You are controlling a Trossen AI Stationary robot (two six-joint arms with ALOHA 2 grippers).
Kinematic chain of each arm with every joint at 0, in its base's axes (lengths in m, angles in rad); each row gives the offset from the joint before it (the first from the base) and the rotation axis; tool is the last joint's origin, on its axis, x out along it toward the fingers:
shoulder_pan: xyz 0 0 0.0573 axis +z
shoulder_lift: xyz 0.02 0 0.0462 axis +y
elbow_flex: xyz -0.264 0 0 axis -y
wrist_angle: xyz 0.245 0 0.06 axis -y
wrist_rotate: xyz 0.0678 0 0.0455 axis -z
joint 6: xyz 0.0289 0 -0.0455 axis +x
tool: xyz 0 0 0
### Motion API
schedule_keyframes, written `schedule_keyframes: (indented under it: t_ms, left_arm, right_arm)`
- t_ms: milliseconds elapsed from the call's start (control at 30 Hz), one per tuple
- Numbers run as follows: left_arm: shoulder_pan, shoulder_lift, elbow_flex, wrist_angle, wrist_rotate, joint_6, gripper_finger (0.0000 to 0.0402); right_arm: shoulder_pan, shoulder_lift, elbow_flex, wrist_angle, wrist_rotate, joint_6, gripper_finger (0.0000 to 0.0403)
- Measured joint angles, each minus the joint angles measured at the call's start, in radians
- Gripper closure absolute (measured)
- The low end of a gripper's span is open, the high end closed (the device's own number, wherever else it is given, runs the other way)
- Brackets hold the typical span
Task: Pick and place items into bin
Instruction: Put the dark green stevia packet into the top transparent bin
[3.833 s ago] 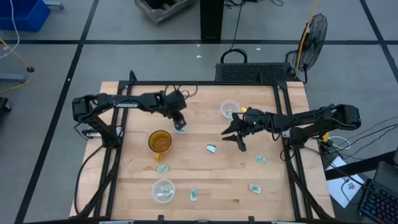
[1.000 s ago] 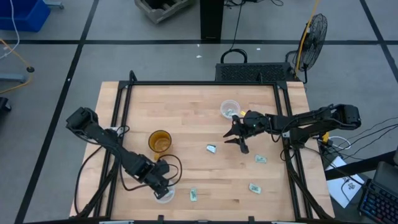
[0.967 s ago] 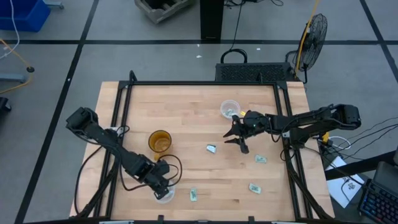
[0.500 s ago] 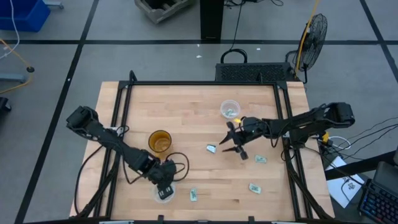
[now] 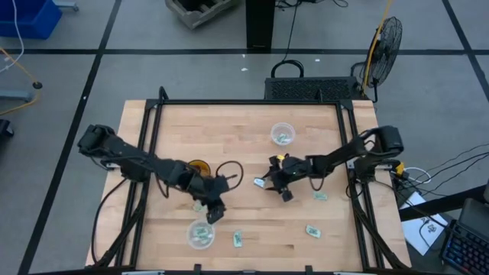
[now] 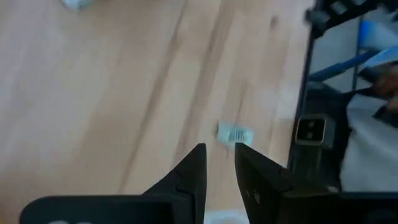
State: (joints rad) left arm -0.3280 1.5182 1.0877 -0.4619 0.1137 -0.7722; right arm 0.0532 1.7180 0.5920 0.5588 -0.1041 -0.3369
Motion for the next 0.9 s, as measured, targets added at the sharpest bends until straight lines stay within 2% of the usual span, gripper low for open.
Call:
schedule_keyframes:
  t_ms: [100,267,500,667,900]
  left_arm:
    - [0.036,0.0,0.0,-0.014,0.002,0.05,0.0314]
    - [0.074,0.001,0.0,-0.016,0.018,0.105,0.0314]
    - [0.086,0.001,0.0,-0.021,0.018,0.161,0.0314]
    - [0.086,0.001,0.0,-0.021,0.018,0.173,0.0314]
    - [0.086,0.001,0.0,-0.007,0.01,0.176,0.0314]
  right_arm:
    - [0.015,0.052,0.073,-0.094,0.029,-0.035,0.0197]
    - [0.023,0.096,0.115,-0.112,0.111,-0.067,0.0197]
    - [0.003,0.097,0.116,-0.156,0.114,0.047,0.0213]
    - [0.0,0.097,0.115,-0.169,0.125,0.094,0.0261]
    - [0.0,0.099,0.114,-0.171,0.161,0.089,0.0353]
